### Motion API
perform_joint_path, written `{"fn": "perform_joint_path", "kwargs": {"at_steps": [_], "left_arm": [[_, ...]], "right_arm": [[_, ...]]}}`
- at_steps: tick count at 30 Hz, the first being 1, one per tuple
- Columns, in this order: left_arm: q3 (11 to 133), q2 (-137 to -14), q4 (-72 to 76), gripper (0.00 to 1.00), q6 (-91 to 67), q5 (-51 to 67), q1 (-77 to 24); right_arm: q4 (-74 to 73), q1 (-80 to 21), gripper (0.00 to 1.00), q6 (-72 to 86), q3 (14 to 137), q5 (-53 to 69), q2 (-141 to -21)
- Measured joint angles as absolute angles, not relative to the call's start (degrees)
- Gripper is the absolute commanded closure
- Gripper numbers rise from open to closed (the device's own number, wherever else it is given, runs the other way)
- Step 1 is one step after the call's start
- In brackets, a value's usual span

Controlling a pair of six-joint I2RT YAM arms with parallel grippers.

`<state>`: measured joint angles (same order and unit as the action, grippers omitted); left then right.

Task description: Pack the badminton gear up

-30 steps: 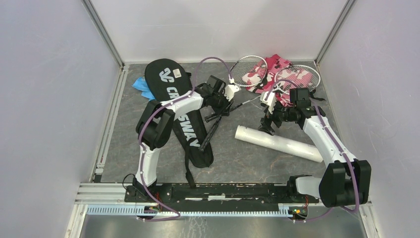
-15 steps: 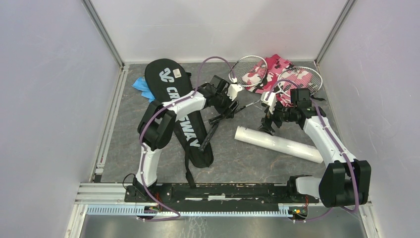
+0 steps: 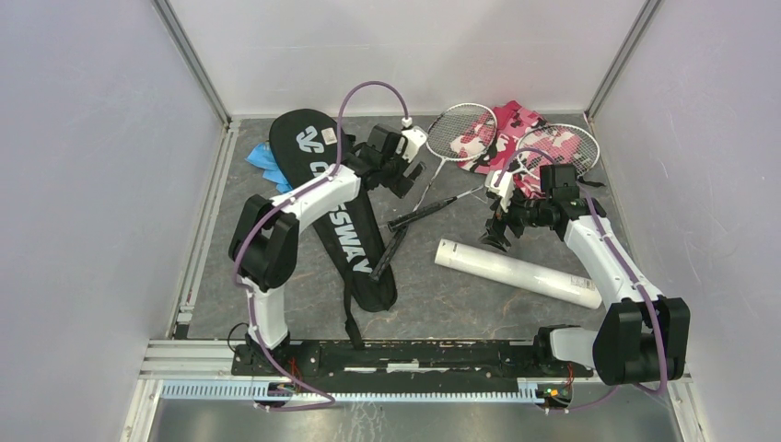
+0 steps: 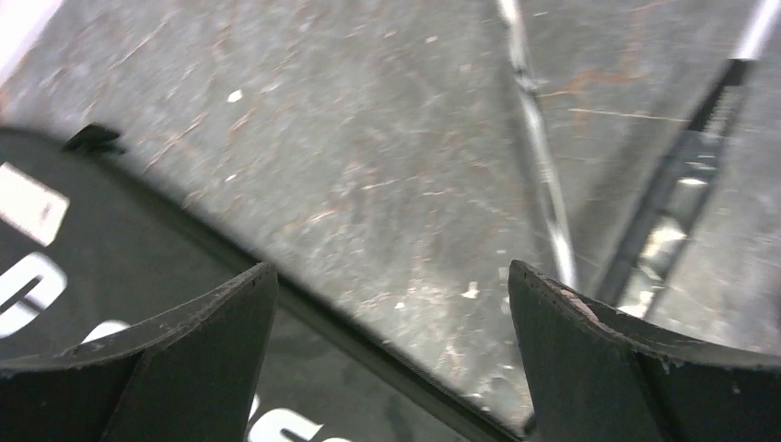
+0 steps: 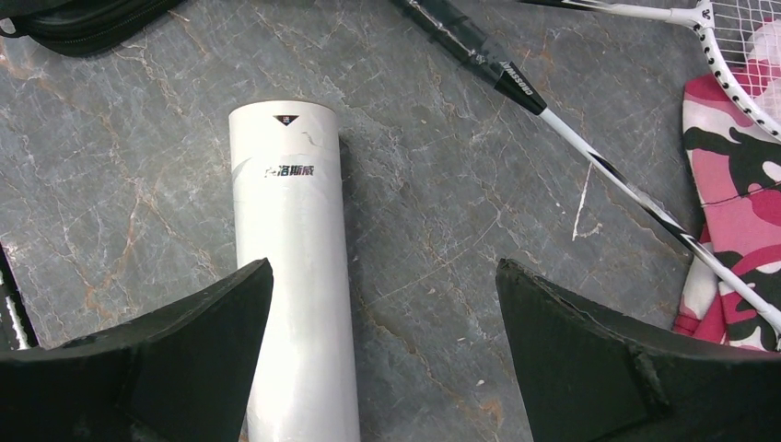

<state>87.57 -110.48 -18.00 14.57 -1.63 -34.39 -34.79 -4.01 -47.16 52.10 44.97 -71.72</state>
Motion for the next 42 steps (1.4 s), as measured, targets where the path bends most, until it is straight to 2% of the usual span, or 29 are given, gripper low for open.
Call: {"fn": "perform_joint_path", "kwargs": {"at_steps": [5,11,20,26,34,37,42], "left_arm": [[87.8,-112.1,-17.0,0.0,14.6,-8.7,-32.0],[92.7,-120.8,-16.6,0.0,14.5,-12.0,-27.2],[94.8,-126.5,-15.9,0.14,14.0,-13.5,-21.6],[94.4,-127.0,-15.4,0.35,13.5,-11.9,-19.1],[91.5,-126.2,-12.5,0.77,13.3,-9.3,-18.2],[90.5,-125.6,-12.5,0.96,13.3,-8.8,-17.9],[90.2,-124.7,-13.4,0.98,13.3,-8.2,-17.0]], "right_arm": [[-34.8,-4.0,0.04,-47.2,52.1,45.1,-71.7],[-34.8,-4.0,0.03,-47.2,52.0,45.1,-71.7],[-34.8,-4.0,0.03,-47.2,52.0,45.2,-71.7],[-34.9,-4.0,0.03,-47.2,52.0,45.2,-71.8],[-34.9,-4.0,0.03,-47.2,52.0,45.3,-72.4],[-34.9,-4.0,0.03,-47.2,52.0,45.5,-72.8],[-35.0,-4.0,0.04,-47.2,52.0,45.8,-73.2]]}}
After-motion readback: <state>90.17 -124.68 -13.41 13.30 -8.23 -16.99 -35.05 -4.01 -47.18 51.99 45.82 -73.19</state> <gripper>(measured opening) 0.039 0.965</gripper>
